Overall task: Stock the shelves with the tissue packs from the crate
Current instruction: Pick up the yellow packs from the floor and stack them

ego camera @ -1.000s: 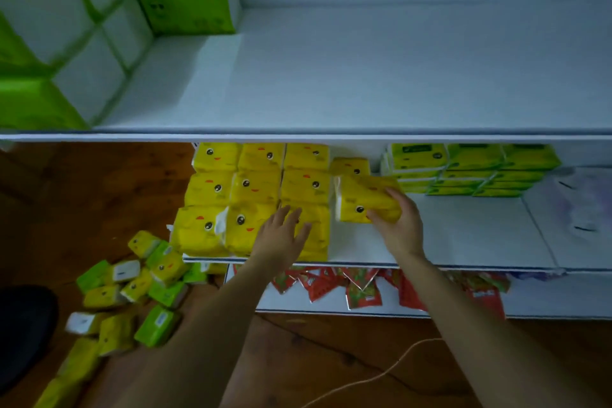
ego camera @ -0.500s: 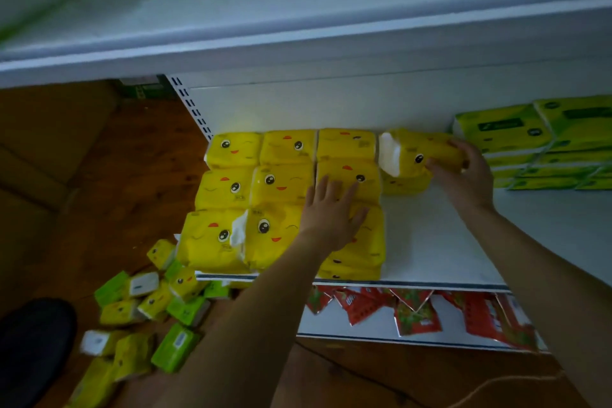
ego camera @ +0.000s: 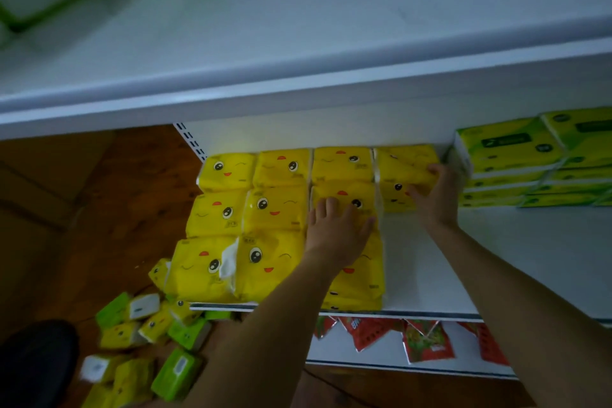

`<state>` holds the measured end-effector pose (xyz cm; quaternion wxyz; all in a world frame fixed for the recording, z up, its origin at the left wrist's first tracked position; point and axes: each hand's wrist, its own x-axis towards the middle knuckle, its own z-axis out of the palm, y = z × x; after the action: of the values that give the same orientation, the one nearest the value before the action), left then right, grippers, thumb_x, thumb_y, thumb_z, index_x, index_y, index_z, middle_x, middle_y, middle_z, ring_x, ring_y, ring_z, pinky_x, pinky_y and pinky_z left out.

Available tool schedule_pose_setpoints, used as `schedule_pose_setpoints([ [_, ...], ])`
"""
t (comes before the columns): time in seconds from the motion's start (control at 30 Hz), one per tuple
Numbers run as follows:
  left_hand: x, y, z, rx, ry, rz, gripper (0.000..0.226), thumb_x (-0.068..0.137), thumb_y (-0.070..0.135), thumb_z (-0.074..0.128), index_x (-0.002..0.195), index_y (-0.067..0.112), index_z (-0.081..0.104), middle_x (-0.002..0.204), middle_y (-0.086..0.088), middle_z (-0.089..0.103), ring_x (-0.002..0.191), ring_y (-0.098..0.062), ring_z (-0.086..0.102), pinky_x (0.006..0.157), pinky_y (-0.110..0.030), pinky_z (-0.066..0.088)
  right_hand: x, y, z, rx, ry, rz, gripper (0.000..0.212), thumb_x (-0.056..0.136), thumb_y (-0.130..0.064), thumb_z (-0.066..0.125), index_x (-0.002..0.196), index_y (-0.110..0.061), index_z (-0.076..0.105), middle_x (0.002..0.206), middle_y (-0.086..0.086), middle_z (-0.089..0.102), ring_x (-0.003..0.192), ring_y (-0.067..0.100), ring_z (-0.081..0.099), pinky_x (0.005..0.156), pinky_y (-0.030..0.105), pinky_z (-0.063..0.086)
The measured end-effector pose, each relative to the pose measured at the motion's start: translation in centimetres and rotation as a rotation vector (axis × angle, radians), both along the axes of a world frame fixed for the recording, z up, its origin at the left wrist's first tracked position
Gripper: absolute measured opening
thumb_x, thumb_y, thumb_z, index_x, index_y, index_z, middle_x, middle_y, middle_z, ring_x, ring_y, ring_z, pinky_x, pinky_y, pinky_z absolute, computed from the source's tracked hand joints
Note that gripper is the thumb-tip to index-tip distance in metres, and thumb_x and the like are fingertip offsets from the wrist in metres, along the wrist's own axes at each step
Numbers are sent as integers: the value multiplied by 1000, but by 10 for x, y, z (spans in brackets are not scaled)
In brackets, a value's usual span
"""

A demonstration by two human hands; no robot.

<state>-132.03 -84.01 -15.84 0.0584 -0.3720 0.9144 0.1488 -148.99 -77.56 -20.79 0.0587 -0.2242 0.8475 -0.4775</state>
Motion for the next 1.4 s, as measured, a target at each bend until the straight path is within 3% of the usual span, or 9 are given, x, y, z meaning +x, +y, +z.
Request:
schedule_pose_setpoints([
  [0.17, 0, 0, -4, 11, 1, 8, 51, 96, 54, 27, 140, 28, 37, 149, -8, 25, 142, -27, 14, 116, -44, 13, -8, -4, -1, 90, -48, 17, 53, 76, -9, 72, 120, -1, 44, 125, 19, 47, 112, 34, 48, 85, 46, 39],
  [0.27, 2, 0, -3, 40, 13, 6, 53, 97, 53, 26, 144, 30, 30, 154, -6, 19, 145, -25, 7, 117, -42, 8, -8, -3, 6, 135, -85, 57, 57, 77, -12, 73, 124, -2, 41, 129, 19, 44, 114, 35, 48, 86, 44, 39],
  [0.47, 20, 14, 2, 81, 31, 27, 56, 99, 49, 24, 150, 29, 12, 159, 0, 1, 146, -21, -6, 117, -37, 0, 8, 27, 19, 241, 92, 201, 83, 81, -31, 69, 147, -13, 21, 155, 16, 11, 143, 31, 11, 114, 42, 18],
  [0.8, 86, 51, 48, 163, 174, 170, 56, 99, 44, 29, 150, 23, 16, 158, -2, 10, 146, -22, 4, 116, -35, 8, 70, 78, 98, 387, 242, 557, 73, 86, -37, 62, 146, -17, 25, 154, 11, 19, 142, 27, 19, 112, 40, 21],
  [1.0, 202, 41, 63, 150, 159, 302, 59, 98, 47, 30, 150, 23, 13, 158, -3, 10, 145, -23, 8, 116, -38, 11, 173, 64, 133, 412, 242, 809, 74, 85, -45, 60, 146, -22, 25, 155, 7, 19, 141, 26, 19, 112, 39, 20],
  [1.1, 274, 32, 59, 163, 169, 445, 73, 89, 62, 21, 148, 20, 22, 156, -9, 18, 143, -28, 17, 113, -39, 17, 239, 49, 134, 465, 235, 956, 75, 85, -49, 59, 146, -28, 21, 155, 2, 17, 142, 23, 17, 113, 37, 17],
  [1.2, 351, 21, 53, 216, 162, 572, 65, 94, 52, 31, 148, 16, 24, 155, -14, 18, 142, -30, 18, 112, -37, 17, 314, 23, 128, 549, 262, 1107, 79, 81, -58, 50, 146, -28, 18, 155, 3, 16, 142, 24, 17, 112, 36, 16],
  [1.33, 453, 2, 49, 248, 146, 630, 79, 86, 62, 23, 148, 12, 25, 155, -16, 19, 142, -30, 21, 113, -36, 18, 409, -20, 111, 556, 308, 1160, 83, 75, -63, 45, 145, -23, 27, 152, 10, 25, 138, 29, 27, 111, 36, 21],
  [1.4, 513, -5, 49, 285, 155, 683, 66, 95, 50, 32, 148, 11, 23, 154, -17, 16, 141, -30, 23, 112, -35, 18, 467, -39, 99, 572, 264, 1174, 80, 79, -60, 51, 145, -23, 26, 153, 11, 22, 138, 30, 27, 112, 37, 20],
])
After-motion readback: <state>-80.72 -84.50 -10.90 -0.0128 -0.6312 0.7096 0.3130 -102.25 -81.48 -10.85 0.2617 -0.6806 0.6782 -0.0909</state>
